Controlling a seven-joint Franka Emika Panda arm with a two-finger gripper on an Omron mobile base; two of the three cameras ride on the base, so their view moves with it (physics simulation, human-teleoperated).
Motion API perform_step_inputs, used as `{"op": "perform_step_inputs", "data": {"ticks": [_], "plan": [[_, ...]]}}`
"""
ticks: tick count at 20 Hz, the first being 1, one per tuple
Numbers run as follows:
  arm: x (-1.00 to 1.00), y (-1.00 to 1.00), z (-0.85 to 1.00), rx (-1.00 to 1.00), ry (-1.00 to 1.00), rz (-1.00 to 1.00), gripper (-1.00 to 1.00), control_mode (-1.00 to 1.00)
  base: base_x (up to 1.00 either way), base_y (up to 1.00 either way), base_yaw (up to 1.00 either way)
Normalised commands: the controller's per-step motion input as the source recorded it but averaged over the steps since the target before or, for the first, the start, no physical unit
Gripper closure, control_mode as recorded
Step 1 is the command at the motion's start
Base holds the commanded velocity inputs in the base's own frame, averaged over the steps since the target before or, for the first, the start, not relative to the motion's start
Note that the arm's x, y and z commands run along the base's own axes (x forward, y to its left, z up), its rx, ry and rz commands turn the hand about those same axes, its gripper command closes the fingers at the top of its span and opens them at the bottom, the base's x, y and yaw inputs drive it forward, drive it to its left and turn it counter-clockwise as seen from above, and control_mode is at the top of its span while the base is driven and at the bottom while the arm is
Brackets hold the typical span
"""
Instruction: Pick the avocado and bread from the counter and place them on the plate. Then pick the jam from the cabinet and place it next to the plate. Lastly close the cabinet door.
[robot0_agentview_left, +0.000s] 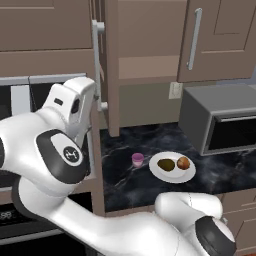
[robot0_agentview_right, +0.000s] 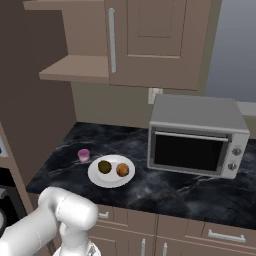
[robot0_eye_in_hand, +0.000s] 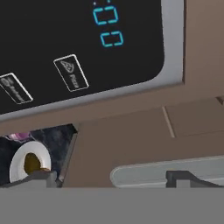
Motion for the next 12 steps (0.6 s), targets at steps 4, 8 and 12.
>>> {"op": "perform_step_inputs", "data": {"ticks": [4, 8, 12], "plan": [[0.32, 0.00, 0.00, -0.08, 0.00, -0.05, -1.00, -1.00, 0.00, 0.00, 0.00], [0.29, -0.16, 0.01, -0.11, 0.05, -0.05, -1.00, -1.00, 0.00, 0.00, 0.00], [0.28, -0.55, 0.07, -0.17, 0.08, -0.02, -1.00, -1.00, 0.00, 0.00, 0.00]]}}
